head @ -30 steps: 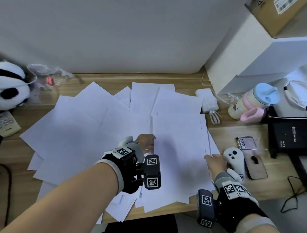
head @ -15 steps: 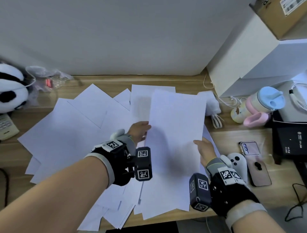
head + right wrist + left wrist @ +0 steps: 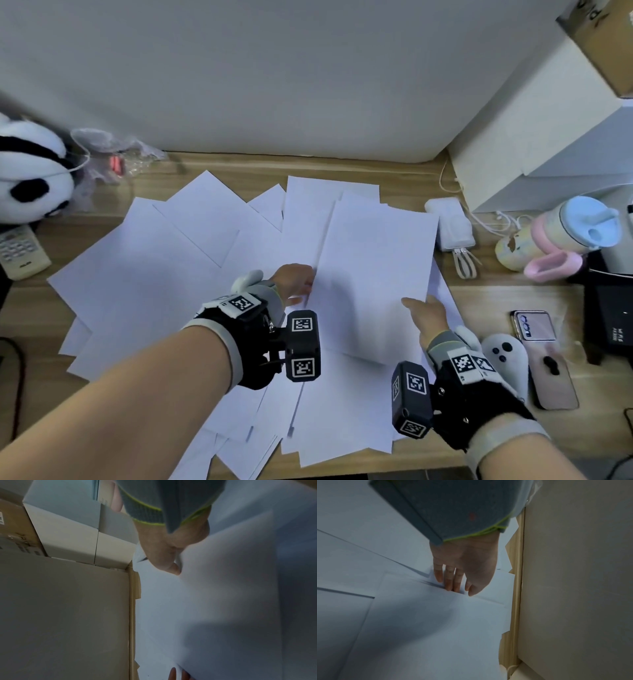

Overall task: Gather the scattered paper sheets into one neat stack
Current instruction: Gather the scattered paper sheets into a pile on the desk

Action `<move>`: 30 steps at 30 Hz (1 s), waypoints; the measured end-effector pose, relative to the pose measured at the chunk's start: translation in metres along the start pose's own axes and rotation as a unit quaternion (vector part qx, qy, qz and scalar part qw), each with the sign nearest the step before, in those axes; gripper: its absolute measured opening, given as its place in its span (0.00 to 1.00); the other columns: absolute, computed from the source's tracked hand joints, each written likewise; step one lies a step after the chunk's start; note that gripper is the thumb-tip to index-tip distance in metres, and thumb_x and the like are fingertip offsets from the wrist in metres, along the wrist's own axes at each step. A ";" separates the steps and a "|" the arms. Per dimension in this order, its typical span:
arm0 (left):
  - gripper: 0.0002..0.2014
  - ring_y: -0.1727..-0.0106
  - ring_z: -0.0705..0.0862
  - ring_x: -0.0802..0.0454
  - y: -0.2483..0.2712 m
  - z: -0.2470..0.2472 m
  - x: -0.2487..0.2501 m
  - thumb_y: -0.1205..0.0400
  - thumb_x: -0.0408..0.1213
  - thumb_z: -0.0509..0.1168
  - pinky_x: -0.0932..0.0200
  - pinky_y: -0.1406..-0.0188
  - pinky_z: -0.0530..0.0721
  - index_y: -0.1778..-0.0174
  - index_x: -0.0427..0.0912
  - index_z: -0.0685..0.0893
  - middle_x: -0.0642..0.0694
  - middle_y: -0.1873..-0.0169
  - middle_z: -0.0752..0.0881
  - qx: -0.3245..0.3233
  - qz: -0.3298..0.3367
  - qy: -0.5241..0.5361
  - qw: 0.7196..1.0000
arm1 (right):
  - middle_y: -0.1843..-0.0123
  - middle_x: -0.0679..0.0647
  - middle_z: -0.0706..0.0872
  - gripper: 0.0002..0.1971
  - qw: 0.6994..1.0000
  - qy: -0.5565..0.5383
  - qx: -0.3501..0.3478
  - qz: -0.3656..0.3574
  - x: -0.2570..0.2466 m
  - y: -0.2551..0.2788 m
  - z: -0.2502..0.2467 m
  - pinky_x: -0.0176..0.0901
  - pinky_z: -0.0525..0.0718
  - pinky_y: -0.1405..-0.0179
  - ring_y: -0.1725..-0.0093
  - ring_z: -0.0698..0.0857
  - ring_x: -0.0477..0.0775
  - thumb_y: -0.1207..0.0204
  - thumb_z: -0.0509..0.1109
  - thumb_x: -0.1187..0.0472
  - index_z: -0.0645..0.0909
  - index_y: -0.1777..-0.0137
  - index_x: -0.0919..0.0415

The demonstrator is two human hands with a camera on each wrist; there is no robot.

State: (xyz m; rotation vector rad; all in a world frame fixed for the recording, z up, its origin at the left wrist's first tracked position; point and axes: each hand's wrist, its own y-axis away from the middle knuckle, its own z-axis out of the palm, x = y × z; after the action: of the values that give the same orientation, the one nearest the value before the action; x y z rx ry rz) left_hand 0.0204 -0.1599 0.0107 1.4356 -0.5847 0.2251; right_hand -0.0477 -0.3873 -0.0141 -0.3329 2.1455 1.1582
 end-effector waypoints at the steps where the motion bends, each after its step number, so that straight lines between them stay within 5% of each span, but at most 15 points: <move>1: 0.09 0.64 0.77 0.55 -0.002 0.000 -0.002 0.19 0.36 0.61 0.60 0.55 0.71 0.67 0.46 0.77 0.50 0.65 0.81 0.003 -0.002 -0.008 1.000 | 0.31 0.66 0.80 0.20 1.000 0.000 -0.016 -0.001 -0.002 0.003 -0.002 0.51 0.76 0.45 0.42 0.80 0.62 0.22 0.62 0.73 0.73 0.30 0.71; 4: 0.01 0.52 0.77 0.51 0.002 -0.002 -0.003 0.20 0.38 0.64 0.57 0.48 0.72 0.54 0.47 0.80 0.47 0.53 0.80 0.014 0.008 -0.018 1.000 | 0.32 0.66 0.81 0.19 0.999 -0.023 -0.022 -0.030 -0.010 0.015 -0.011 0.57 0.78 0.38 0.39 0.81 0.67 0.20 0.60 0.73 0.75 0.30 0.67; 6: 0.22 0.37 0.75 0.48 0.004 -0.006 -0.001 0.22 0.39 0.69 0.55 0.40 0.71 0.32 0.50 0.75 0.47 0.41 0.77 0.005 0.044 -0.029 0.999 | 0.36 0.62 0.84 0.17 0.995 -0.066 -0.049 -0.057 -0.018 0.023 -0.014 0.54 0.79 0.41 0.47 0.82 0.60 0.20 0.60 0.71 0.76 0.32 0.64; 8: 0.34 0.29 0.72 0.49 0.012 -0.009 0.005 0.25 0.38 0.72 0.54 0.36 0.69 0.23 0.51 0.67 0.52 0.34 0.73 -0.020 0.092 -0.023 0.995 | 0.46 0.53 0.89 0.17 0.985 -0.119 -0.092 -0.088 -0.029 0.033 -0.015 0.50 0.84 0.47 0.52 0.84 0.55 0.20 0.61 0.71 0.77 0.32 0.62; 10: 0.36 0.32 0.77 0.49 0.022 -0.013 0.014 0.31 0.35 0.76 0.53 0.37 0.73 0.26 0.49 0.71 0.50 0.33 0.80 -0.042 0.144 -0.006 0.989 | 0.53 0.45 0.91 0.18 0.969 -0.164 -0.139 -0.123 -0.043 0.047 -0.013 0.42 0.88 0.54 0.51 0.86 0.51 0.20 0.60 0.71 0.77 0.33 0.58; 12: 0.30 0.41 0.84 0.45 0.037 -0.019 0.024 0.35 0.30 0.76 0.53 0.38 0.81 0.36 0.43 0.80 0.42 0.42 0.87 -0.009 0.210 0.011 0.978 | 0.48 0.48 0.90 0.18 0.951 -0.197 -0.175 -0.159 -0.060 0.061 -0.009 0.44 0.86 0.47 0.46 0.86 0.52 0.20 0.60 0.71 0.78 0.33 0.58; 14: 0.19 0.52 0.87 0.49 0.047 -0.030 0.031 0.30 0.22 0.72 0.58 0.46 0.86 0.45 0.41 0.82 0.45 0.54 0.89 0.040 0.277 0.047 0.959 | 0.46 0.51 0.89 0.15 0.937 -0.217 -0.199 -0.188 -0.074 0.075 -0.002 0.46 0.83 0.41 0.46 0.86 0.52 0.21 0.61 0.73 0.81 0.39 0.58; 17: 0.15 0.63 0.87 0.61 0.056 -0.045 0.028 0.27 0.18 0.69 0.66 0.55 0.86 0.53 0.42 0.85 0.49 0.58 0.88 0.081 0.325 0.060 0.940 | 0.62 0.43 0.92 0.15 0.936 -0.196 -0.202 -0.211 -0.081 0.088 0.010 0.37 0.86 0.49 0.58 0.89 0.43 0.25 0.64 0.76 0.84 0.55 0.55; 21: 0.16 0.67 0.88 0.65 0.050 -0.054 0.002 0.26 0.20 0.69 0.73 0.60 0.86 0.42 0.31 0.85 0.46 0.54 0.88 0.091 0.300 0.061 0.948 | 0.58 0.46 0.87 0.12 0.953 -0.126 -0.182 -0.205 -0.066 0.093 0.029 0.39 0.79 0.52 0.56 0.84 0.46 0.26 0.67 0.73 0.82 0.59 0.54; 24: 0.07 0.61 0.87 0.56 0.047 -0.053 -0.011 0.23 0.23 0.67 0.63 0.54 0.84 0.55 0.38 0.87 0.49 0.61 0.88 0.083 0.272 0.067 0.956 | 0.57 0.43 0.84 0.10 0.964 -0.126 -0.150 -0.178 -0.055 0.092 0.039 0.36 0.77 0.57 0.56 0.82 0.42 0.26 0.69 0.70 0.80 0.59 0.51; 28: 0.10 0.52 0.81 0.48 0.054 -0.051 -0.010 0.17 0.28 0.61 0.59 0.53 0.81 0.60 0.44 0.84 0.44 0.57 0.86 0.091 0.297 0.097 0.946 | 0.52 0.46 0.88 0.08 0.962 -0.144 -0.130 -0.194 -0.061 0.096 0.047 0.45 0.81 0.40 0.46 0.86 0.54 0.26 0.68 0.68 0.84 0.54 0.53; 30: 0.12 0.54 0.82 0.48 0.058 -0.061 -0.006 0.17 0.30 0.60 0.55 0.48 0.81 0.61 0.48 0.84 0.44 0.57 0.86 0.099 0.311 0.122 0.937 | 0.49 0.46 0.87 0.09 0.953 -0.140 -0.135 -0.231 -0.067 0.099 0.051 0.36 0.81 0.43 0.48 0.85 0.46 0.23 0.66 0.67 0.82 0.49 0.54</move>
State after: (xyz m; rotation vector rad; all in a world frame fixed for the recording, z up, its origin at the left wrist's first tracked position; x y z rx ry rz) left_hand 0.0023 -0.0917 0.0563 1.3480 -0.8145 0.9745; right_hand -0.0257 -0.2947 0.0738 -0.7058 1.5534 1.1389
